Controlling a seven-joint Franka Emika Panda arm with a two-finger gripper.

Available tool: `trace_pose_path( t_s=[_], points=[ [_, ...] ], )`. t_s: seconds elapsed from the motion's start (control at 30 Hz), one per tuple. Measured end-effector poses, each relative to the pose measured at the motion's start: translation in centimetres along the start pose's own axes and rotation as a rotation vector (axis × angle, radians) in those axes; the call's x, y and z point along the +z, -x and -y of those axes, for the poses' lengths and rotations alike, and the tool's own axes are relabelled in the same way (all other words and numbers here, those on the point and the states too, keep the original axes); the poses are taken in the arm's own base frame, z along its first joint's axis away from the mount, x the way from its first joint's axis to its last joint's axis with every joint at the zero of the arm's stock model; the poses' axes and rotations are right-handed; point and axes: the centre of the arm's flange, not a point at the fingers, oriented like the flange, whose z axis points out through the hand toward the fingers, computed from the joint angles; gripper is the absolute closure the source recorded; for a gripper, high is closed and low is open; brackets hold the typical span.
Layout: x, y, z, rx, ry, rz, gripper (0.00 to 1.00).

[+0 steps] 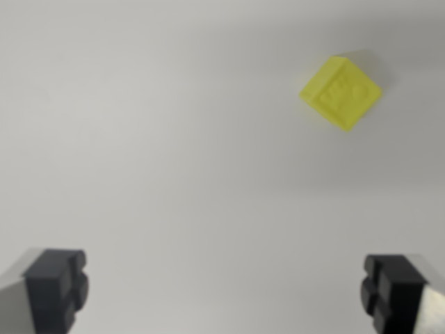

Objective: Pick yellow cube

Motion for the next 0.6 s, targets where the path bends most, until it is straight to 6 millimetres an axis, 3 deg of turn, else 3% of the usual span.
trace_pose_path(
  t_s=[0.27, 0.6],
  points=[
    [0.3, -0.2, -0.1, 0.015, 0.000, 0.000, 0.00],
    [2.8, -1.2, -0.6, 0.071, -0.001, 0.001, 0.00]
  ],
)
